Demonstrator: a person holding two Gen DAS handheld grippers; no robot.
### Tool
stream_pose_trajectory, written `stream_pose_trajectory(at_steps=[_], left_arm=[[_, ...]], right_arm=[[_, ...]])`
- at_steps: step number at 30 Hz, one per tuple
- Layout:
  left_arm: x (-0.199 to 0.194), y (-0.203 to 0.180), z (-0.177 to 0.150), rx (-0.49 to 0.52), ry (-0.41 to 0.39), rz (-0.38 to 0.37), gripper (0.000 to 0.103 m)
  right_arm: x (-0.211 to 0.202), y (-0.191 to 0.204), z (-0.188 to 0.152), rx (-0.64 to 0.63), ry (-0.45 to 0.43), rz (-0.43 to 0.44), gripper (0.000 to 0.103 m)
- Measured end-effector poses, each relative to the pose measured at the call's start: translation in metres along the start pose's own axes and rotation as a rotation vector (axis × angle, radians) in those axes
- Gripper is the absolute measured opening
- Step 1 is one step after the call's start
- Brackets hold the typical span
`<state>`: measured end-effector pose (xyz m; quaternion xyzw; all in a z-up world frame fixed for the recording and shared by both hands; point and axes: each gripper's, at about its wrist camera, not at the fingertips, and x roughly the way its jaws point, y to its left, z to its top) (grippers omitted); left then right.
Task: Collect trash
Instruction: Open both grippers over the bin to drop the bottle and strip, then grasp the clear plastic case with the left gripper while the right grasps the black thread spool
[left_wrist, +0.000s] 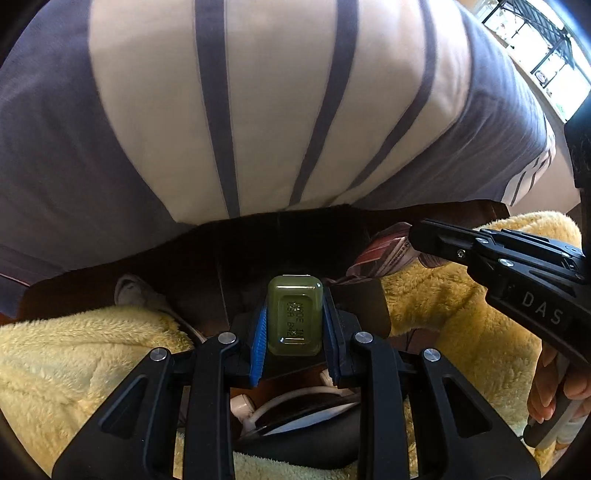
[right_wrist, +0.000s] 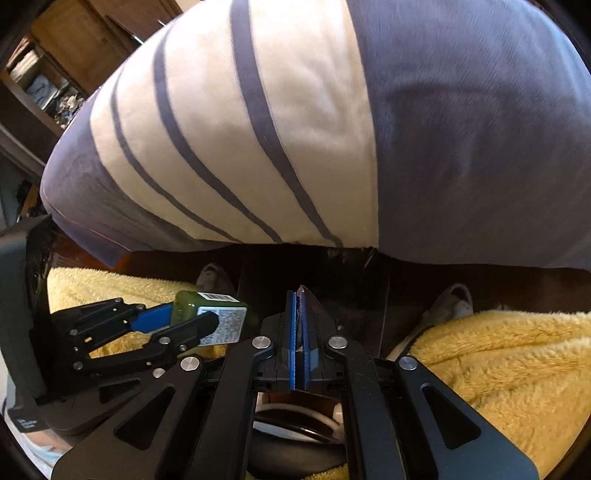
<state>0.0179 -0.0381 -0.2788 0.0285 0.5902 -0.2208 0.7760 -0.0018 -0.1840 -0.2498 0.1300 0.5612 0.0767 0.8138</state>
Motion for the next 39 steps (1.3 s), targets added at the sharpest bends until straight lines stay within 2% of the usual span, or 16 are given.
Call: stream_pose_trajectory(at_steps=[5,7,9,10,13,18,20,21,23,26,32,39], left_arm=[[0.006,-0.001,0.005,0.001,0.018,-0.002,0.028],[0.009,0.000,0.003,-0.002,0.015,-0.003,0.034],[0.008,0.002,0.003,-0.001,0.010,-0.002,0.045],[0.007,0.001,0.003,0.001,0.006,0.000,0.046],[0.004,0.000,0.002,0.002,-0.004,0.007,0.051],[-0.016,0.000,0.001,0.005,-0.054,0.056,0.067],[-0.026,0.000,0.002,0.009,-0.078,0.073,0.073],[-0.032,0.000,0.004,0.011,-0.093,0.081,0.079],[-0.046,-0.001,0.007,0.015,-0.126,0.096,0.083],[-0.068,-0.004,0.014,0.026,-0.180,0.116,0.088],[-0.113,-0.003,0.041,0.047,-0.291,0.141,0.090],[-0.137,0.006,0.081,0.048,-0.365,0.203,0.090]], right_arm=[[0.001,-0.005,0.009,0.019,0.007,-0.001,0.008],[0.003,-0.008,0.010,0.028,0.010,0.003,0.008],[0.006,-0.012,0.013,0.036,0.012,0.000,0.008],[0.007,-0.013,0.013,0.040,0.012,0.002,0.014],[0.001,-0.017,0.014,0.062,-0.006,0.014,0.053],[-0.015,-0.020,0.018,0.065,-0.053,-0.002,0.063],[-0.030,-0.017,0.020,0.051,-0.091,-0.021,0.078],[-0.036,-0.018,0.021,0.044,-0.113,-0.032,0.082],[-0.056,-0.016,0.025,0.032,-0.179,-0.069,0.095],[-0.083,-0.016,0.033,0.022,-0.262,-0.106,0.099],[-0.122,-0.015,0.062,-0.001,-0.385,-0.126,0.099],[-0.132,-0.010,0.108,-0.032,-0.439,-0.143,0.099]])
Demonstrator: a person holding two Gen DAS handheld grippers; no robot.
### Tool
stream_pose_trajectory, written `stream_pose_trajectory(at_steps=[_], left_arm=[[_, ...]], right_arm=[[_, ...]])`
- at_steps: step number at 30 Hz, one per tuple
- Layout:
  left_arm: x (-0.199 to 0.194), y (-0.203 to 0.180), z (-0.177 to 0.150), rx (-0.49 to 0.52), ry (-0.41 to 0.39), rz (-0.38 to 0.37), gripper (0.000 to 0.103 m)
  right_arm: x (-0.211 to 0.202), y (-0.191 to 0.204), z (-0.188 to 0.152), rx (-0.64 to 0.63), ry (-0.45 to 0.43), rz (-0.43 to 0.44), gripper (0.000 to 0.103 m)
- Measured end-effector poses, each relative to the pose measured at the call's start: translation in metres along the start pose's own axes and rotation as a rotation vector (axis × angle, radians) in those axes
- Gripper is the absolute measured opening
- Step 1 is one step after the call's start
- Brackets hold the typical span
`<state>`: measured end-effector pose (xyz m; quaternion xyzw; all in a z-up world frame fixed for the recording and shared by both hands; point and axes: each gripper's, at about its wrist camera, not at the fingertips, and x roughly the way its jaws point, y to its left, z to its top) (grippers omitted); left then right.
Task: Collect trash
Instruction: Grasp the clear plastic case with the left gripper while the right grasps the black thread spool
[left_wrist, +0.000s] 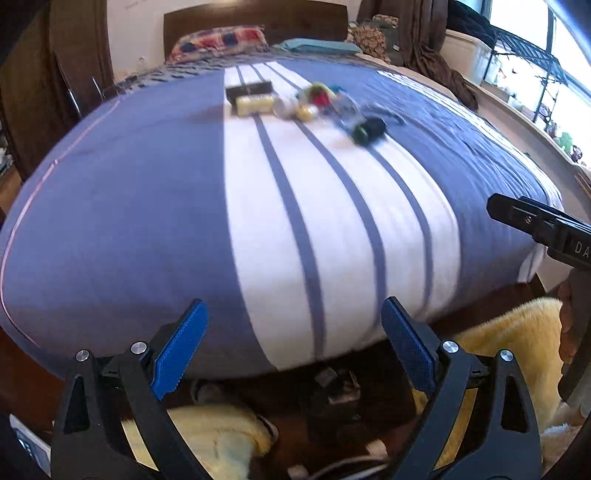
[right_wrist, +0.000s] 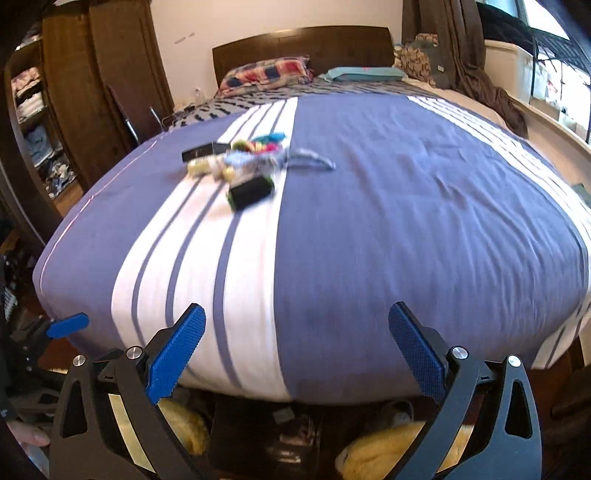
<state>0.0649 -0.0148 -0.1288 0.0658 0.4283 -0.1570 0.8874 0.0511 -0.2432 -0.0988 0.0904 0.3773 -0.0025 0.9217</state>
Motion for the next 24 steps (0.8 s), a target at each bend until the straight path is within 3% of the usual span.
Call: stream_pose_trajectory(at_steps=[10,17,24], left_arm=[[0.030,0.038,0.053,-0.047,-0.008,0.051,0.090],[0.053,0.056,0.085,-0.047,0.008,0.065,0.090],[0.068,0.060,0.104,-0.044,0.014,0.057,0.090]], right_arm=[[0.053,0.015,0.046,-0.054,0.003,0.032,0.099],[0.092,0.036,0.062,-0.125,0.014,0.052,0.087],[0.119,0.050,0.079,-0.188,0.020,0.030,0.085]])
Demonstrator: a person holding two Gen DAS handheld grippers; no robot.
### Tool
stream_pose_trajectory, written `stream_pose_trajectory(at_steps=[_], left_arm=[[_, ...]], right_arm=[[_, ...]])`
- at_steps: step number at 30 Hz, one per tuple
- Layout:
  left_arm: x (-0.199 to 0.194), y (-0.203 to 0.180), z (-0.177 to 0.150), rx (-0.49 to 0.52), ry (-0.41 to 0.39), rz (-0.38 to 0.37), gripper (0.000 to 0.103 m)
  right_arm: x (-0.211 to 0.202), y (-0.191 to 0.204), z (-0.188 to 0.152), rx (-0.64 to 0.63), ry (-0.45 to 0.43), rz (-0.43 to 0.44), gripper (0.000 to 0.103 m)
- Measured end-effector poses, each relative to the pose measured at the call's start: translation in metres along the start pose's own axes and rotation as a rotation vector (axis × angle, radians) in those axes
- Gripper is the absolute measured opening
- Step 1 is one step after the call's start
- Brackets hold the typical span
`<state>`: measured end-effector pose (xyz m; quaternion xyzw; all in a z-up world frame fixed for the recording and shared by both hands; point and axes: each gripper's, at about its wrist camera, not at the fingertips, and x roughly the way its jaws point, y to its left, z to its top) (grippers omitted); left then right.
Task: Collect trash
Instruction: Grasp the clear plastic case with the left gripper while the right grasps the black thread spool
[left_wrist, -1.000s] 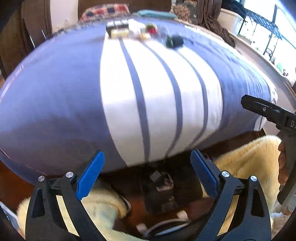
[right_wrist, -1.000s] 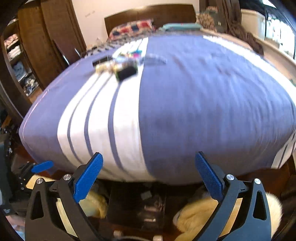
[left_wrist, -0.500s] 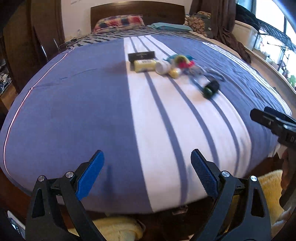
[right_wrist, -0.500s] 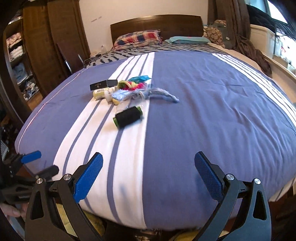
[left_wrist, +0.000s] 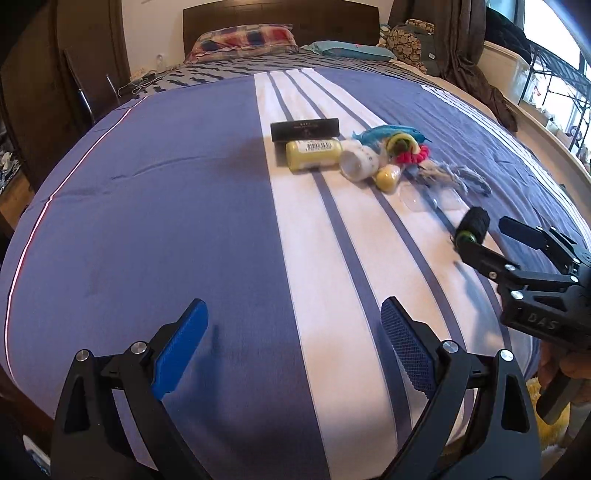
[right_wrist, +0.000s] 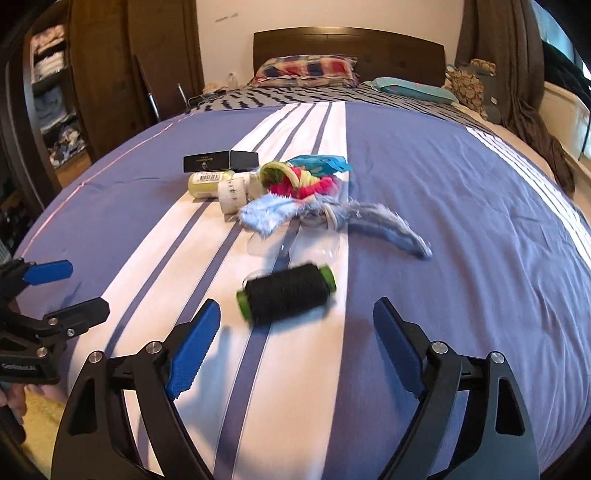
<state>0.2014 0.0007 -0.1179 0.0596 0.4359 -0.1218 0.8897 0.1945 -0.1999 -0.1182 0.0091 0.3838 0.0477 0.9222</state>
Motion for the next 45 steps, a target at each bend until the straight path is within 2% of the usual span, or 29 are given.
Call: stream_pose_trajectory(at_steps=[3,5,6,9,13,22,26,36,45], left_arm=[[0.005,0.000,0.007,-0.002,0.003,-0.002,0.090],[0.007,-0.001,0.011,-0.002,0.004,-0.003,0.090],[0.008,-0.003,0.013,-0.001,0.004,-0.004,0.090],[0.011,-0.009,0.017,0.008,0.002,-0.014,0.090],[0.016,-0.026,0.024,0.027,-0.004,-0.034,0.090],[0.034,-0.083,0.038,0.054,0.002,-0.164,0.088],[0.046,-0.104,0.046,0.063,0.015,-0.199,0.075],[0.080,-0.125,0.071,0.047,0.029,-0.176,0.074],[0.080,-0.132,0.072,0.088,0.022,-0.150,0.070]], right_arm=[[0.010,0.002,0.004,-0.017,0.019,0.001,0.079],[0.013,0.003,0.004,-0.031,0.024,-0.004,0.060],[0.012,0.002,0.004,-0.034,0.023,-0.002,0.057],[0.007,-0.004,0.004,-0.020,0.026,0.010,0.057],[-0.008,-0.025,0.004,0.034,0.010,-0.033,0.057],[-0.029,-0.084,-0.003,0.159,-0.001,-0.110,0.057],[-0.036,-0.106,-0.011,0.207,-0.008,-0.122,0.057],[-0.048,-0.123,-0.017,0.234,-0.043,-0.101,0.057],[-0.050,-0.120,-0.020,0.234,-0.046,-0.089,0.057]])
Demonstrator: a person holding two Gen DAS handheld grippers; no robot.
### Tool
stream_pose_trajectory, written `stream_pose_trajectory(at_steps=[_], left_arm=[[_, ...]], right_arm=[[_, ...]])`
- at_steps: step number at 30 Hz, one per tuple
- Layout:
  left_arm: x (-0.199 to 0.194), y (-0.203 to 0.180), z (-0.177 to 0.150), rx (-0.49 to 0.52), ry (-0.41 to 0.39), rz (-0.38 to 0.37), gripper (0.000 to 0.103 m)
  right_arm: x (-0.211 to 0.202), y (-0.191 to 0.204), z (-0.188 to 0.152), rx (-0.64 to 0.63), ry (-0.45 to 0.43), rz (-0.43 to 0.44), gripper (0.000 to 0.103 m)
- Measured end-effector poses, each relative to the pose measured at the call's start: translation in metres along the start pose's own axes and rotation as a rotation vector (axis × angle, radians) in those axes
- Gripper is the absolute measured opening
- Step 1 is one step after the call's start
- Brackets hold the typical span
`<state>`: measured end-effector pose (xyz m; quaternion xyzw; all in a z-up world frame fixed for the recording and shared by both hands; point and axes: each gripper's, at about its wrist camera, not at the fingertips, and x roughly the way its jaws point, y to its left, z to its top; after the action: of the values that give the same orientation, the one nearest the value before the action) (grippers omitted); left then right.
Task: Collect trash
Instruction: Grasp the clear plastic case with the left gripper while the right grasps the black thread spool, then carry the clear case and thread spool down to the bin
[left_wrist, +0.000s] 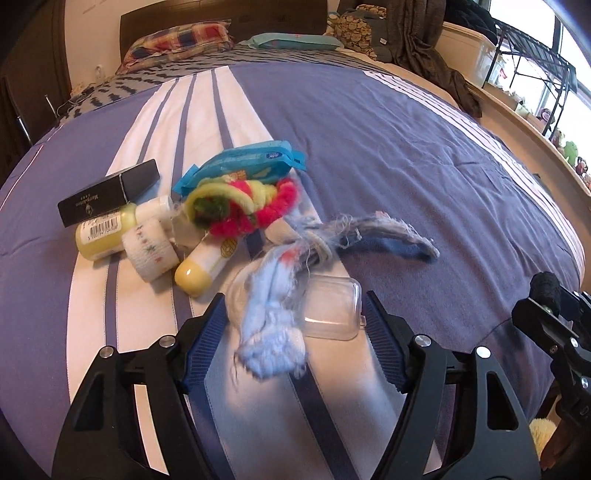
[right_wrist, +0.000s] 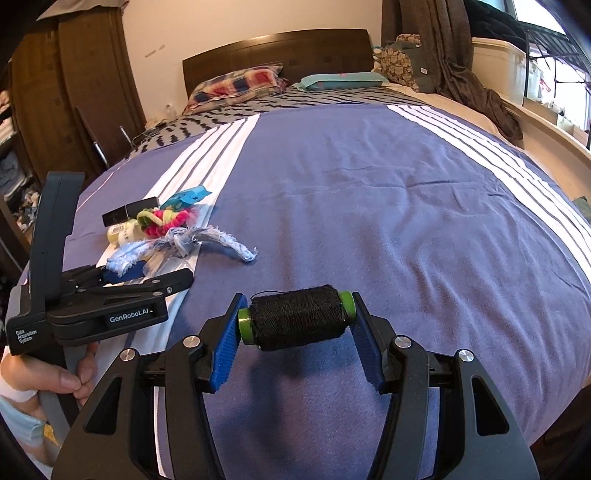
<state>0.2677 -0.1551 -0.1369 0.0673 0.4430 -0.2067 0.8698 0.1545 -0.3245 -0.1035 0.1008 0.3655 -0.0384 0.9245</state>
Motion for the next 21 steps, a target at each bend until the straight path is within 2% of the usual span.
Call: stream_pose_trajectory(at_steps=[10,21], left_arm=[[-0.044,0.002,-0.044,0.013,-0.018,-0.001,0.069],[-0.132,0.006,-0.101,-0.001,-0.094,0.016,0.070]], right_arm=[[-0.027,0.017,-0.012,-0.018,-0.019,0.012,0.057],[-0.088,0.048,-0.040,-0.044,-0.058,0.060,0.057]])
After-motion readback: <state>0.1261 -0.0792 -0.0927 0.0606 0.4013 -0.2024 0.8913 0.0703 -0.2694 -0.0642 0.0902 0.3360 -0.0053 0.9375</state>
